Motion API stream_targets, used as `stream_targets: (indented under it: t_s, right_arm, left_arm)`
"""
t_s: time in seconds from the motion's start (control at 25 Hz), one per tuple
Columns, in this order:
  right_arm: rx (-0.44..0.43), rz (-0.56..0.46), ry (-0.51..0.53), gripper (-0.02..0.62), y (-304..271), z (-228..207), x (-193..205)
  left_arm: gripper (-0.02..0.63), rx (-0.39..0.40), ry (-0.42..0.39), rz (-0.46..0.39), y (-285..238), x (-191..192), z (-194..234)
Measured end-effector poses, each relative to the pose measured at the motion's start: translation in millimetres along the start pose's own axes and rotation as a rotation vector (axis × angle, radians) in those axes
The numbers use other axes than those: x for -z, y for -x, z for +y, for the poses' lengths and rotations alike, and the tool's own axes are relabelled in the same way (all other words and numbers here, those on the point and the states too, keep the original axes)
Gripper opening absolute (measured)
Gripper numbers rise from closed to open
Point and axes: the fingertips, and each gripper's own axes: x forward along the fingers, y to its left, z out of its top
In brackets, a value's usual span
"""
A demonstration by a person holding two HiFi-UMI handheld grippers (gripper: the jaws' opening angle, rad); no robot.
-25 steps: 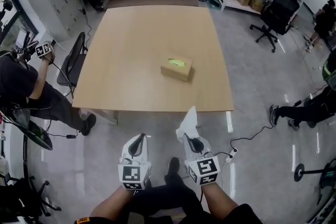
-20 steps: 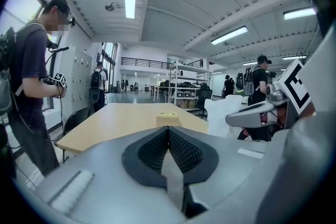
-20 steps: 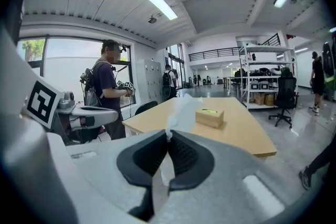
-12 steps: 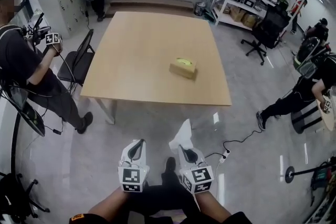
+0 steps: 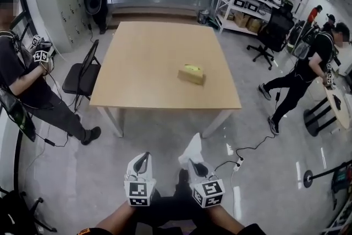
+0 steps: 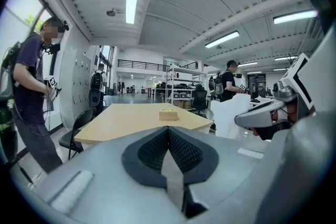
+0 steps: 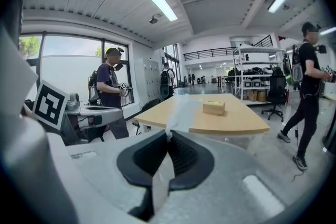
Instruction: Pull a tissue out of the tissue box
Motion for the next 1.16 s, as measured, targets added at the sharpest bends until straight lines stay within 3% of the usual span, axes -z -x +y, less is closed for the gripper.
stream_targets:
  t_s: [0.52,1.16]
  right_arm:
    - [0.000,-0.023,0.011,-0.008,-12.2,5.7,-8.9]
    - [0.009,0.033,0.006,-0.008,-7.4,-0.7,2.0]
  left_arm:
    - [0.018,-0.015,-0.004,-0.002,-4.6,1.7,15.7]
    - [0.018,0.016,0.022,0.040,-10.0,14.8,2.0]
